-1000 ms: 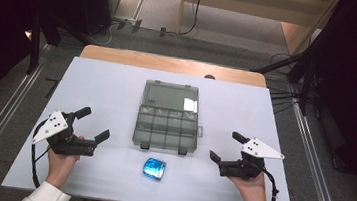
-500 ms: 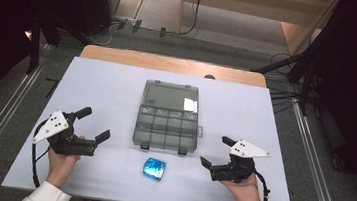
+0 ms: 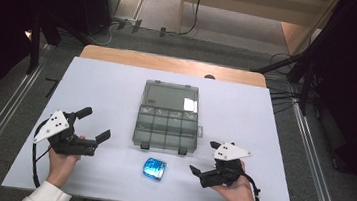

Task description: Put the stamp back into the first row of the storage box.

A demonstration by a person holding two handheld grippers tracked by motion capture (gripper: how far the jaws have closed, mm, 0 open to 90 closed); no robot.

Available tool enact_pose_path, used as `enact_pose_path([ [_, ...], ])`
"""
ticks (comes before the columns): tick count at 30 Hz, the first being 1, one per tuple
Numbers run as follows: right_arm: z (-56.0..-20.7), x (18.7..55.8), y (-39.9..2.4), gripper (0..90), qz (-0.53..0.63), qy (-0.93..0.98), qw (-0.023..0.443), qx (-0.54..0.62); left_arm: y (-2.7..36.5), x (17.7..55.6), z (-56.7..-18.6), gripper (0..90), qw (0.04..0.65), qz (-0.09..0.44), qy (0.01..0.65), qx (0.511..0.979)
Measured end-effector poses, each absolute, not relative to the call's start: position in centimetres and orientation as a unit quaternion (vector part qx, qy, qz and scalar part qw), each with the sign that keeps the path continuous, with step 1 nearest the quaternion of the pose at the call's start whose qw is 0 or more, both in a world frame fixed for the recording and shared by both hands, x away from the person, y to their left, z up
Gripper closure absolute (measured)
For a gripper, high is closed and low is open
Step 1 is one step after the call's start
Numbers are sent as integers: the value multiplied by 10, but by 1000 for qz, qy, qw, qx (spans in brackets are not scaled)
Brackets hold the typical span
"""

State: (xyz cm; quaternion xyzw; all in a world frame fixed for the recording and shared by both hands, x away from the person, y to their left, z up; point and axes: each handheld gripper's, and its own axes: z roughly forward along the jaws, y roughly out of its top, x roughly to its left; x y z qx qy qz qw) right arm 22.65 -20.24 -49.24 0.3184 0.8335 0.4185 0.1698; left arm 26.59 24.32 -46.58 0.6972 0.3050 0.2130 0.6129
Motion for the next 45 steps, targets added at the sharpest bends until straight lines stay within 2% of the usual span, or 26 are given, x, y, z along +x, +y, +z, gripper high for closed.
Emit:
enact_pose_path([
  [15, -479, 230, -157, 0, 370, 879, 133, 268, 244, 266, -466, 0, 611, 214, 305, 698],
  [27, -459, 233, -134, 0, 349, 898, 125, 235, 242, 267, -467, 0, 612, 206, 305, 700],
  [45, -458, 241, -88, 0, 274, 938, 103, 187, 243, 266, -466, 0, 612, 211, 303, 699],
])
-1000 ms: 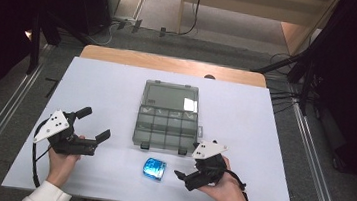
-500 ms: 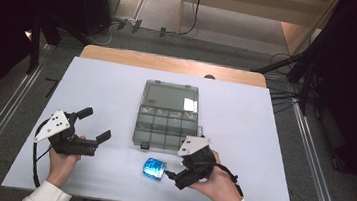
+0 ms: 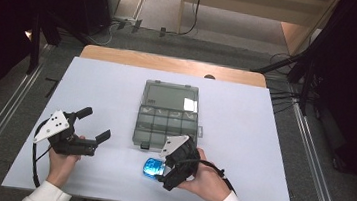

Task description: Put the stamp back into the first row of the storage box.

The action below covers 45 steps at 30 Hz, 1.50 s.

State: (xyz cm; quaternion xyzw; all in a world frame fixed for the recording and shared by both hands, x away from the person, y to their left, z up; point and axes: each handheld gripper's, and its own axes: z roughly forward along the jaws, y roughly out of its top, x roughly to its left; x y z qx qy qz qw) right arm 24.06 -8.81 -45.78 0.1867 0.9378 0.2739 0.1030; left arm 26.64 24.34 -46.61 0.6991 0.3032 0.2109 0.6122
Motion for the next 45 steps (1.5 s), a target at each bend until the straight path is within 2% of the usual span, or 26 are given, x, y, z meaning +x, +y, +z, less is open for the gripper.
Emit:
enact_pose_path([
  [17, -476, 244, -49, 0, 206, 965, 69, 149, 242, 267, -467, 0, 613, 207, 305, 699],
  [21, -484, 250, -45, 33, 183, 970, 66, 145, 242, 267, -467, 0, 613, 205, 306, 699],
  [24, -487, 252, -44, 150, 165, 974, 46, 146, 242, 267, -467, 0, 613, 206, 305, 700],
  [25, -488, 253, -44, 155, 161, 975, 45, 146, 242, 267, -467, 0, 612, 206, 304, 700],
  [26, -490, 254, -44, 228, 154, 977, 37, 144, 242, 267, -467, 0, 612, 205, 303, 701],
  [29, -490, 255, -44, 320, 151, 978, 24, 141, 242, 268, -467, 0, 613, 204, 302, 701],
  [32, -490, 256, -45, 418, 147, 978, 31, 145, 242, 268, -468, 0, 613, 202, 303, 701],
  [45, -483, 258, -45, 424, 135, 980, 16, 147, 243, 268, -467, 0, 615, 204, 303, 698],
])
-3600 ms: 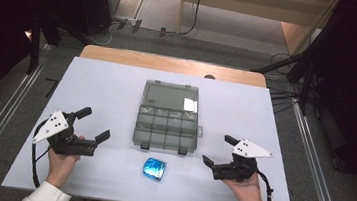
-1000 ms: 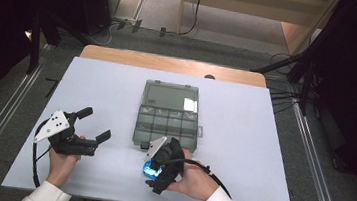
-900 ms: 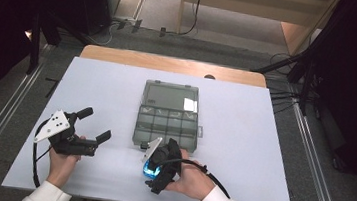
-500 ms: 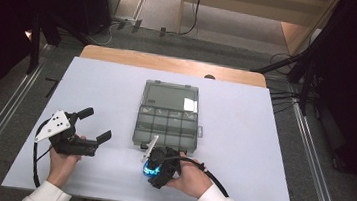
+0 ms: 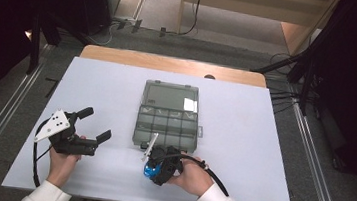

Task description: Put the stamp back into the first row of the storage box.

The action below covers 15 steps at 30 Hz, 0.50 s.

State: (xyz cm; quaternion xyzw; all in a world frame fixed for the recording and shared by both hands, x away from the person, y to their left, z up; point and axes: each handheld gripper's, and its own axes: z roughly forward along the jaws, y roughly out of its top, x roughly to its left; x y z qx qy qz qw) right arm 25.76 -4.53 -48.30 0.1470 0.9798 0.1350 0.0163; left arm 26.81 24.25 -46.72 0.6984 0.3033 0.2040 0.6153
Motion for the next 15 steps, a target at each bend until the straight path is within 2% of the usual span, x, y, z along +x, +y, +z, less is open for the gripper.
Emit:
enact_pose_path([
  [15, -437, 272, -58, 424, 180, 970, 18, 160, 244, 268, -467, 0, 616, 206, 305, 697],
])
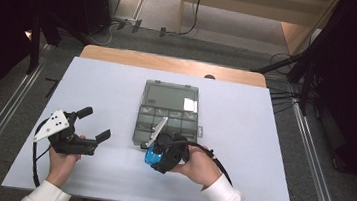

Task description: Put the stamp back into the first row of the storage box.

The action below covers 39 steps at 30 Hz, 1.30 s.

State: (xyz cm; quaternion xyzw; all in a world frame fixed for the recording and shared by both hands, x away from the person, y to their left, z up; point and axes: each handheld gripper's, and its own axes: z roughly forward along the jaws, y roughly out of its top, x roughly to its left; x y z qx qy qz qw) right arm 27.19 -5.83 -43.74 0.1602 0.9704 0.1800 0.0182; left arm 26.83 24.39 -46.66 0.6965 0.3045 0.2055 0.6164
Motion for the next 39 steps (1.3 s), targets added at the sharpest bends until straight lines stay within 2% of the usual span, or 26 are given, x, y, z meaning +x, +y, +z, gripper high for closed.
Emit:
enact_pose_path([
  [16, -403, 308, -70, 424, 202, 964, 27, 168, 245, 269, -466, 0, 620, 203, 308, 693],
  [32, -401, 362, -82, 423, 192, 966, 45, 168, 245, 269, -467, 0, 620, 201, 308, 693],
  [39, -405, 382, -84, 423, 189, 971, 62, 132, 245, 270, -467, 0, 621, 200, 311, 691],
])
